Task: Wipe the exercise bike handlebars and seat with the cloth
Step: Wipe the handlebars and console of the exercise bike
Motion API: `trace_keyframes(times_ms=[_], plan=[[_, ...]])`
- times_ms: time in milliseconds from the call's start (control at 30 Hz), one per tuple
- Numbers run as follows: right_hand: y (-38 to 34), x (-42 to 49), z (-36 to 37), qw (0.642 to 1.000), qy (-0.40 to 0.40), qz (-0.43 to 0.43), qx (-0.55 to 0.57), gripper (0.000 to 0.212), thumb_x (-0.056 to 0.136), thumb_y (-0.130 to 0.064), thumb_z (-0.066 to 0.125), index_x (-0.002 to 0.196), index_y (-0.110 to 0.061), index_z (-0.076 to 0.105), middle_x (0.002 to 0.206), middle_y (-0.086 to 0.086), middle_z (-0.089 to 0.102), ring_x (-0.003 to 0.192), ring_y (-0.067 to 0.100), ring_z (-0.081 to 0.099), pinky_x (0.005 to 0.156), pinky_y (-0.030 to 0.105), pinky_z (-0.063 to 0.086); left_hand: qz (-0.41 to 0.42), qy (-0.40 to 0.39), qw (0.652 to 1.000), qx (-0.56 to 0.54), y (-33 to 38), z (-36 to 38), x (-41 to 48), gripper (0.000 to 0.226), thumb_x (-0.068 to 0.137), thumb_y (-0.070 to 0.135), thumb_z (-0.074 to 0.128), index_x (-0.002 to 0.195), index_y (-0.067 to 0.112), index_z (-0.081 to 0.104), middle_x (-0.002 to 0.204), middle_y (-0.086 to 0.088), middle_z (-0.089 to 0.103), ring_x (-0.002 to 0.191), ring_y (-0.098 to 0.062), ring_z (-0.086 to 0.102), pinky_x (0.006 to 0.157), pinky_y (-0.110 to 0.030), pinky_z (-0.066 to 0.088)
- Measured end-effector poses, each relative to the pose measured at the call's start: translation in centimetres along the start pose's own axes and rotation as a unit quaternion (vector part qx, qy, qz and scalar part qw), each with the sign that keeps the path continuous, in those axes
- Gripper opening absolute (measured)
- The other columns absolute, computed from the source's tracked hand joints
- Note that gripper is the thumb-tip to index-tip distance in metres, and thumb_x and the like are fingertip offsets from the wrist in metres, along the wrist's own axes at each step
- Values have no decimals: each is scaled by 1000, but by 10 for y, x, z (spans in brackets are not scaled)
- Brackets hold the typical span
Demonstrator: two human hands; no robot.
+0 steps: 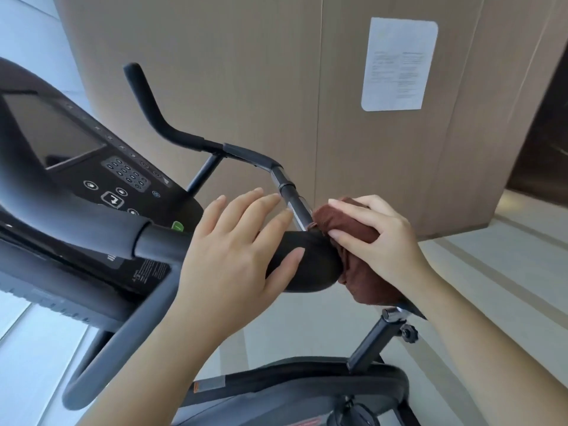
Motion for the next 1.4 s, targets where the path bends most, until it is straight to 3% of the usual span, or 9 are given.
trace_keyframes(times_ms=[267,400,533,633,767,967,1067,1200,1400], plan=[[18,50,32,990,-114,-73,42,45,76,-25,72,117,-37,59,108,-8,56,101,-2,50,91,4,30,-24,19,999,21,-3,0,-1,43,91,39,42,114,9,63,121,-8,61,116,-28,53,92,-47,42],[31,68,26,990,-98,-100,30,48,76,-22,72,118,-37,56,108,-4,55,101,1,49,94,5,31,-37,3,999,30,-2,0,-1,41,91,36,42,113,8,63,120,-8,61,115,-27,53,92,-43,42],[24,88,28,980,-70,-179,-52,43,79,-24,70,120,-31,59,112,3,55,102,17,53,93,27,43,-66,-15,997,43,-1,2,0,42,91,36,42,113,9,63,119,-7,61,115,-26,53,93,-40,40],[23,90,50,967,-136,-204,-67,42,80,-29,68,120,-33,59,117,3,55,106,22,54,91,40,47,-87,-24,994,55,0,2,3,40,90,35,43,113,9,63,119,-7,61,115,-25,52,95,-40,39],[28,78,69,954,-231,-178,72,45,78,-30,70,120,-39,57,116,-6,55,108,9,52,96,17,39,-140,-21,988,67,4,3,3,39,89,34,44,114,9,61,119,-6,60,116,-23,50,97,-40,37],[20,65,71,925,-270,-237,126,41,82,-40,63,122,-38,55,126,-3,52,114,16,48,98,37,43,-227,-25,969,96,28,18,19,41,88,37,45,116,10,61,122,-6,58,116,-22,49,100,-37,35],[25,61,75,908,-296,-256,149,43,81,-51,52,122,-40,54,131,-6,48,116,16,43,99,36,40,-264,-41,954,136,43,32,29,40,86,37,48,115,13,62,121,-5,60,116,-23,50,99,-41,36],[36,77,83,900,-268,-300,168,37,83,-46,52,114,-31,63,117,0,57,105,22,51,90,34,45,-305,-52,936,171,57,46,39,41,84,40,48,114,15,62,119,-4,60,116,-24,50,100,-39,34],[70,129,117,916,-283,-248,139,29,90,-38,52,113,-25,64,115,5,58,105,25,50,90,28,37,-365,-68,902,220,60,58,46,42,81,43,51,107,14,66,115,-1,64,110,-23,56,95,-35,39]])
Point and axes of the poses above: each hand's wrist, its own x-axis towards the middle knuckle, its own z-axis out of the palm, y = z × x, the point moved 8 cm from there along x, towards the middle knuckle
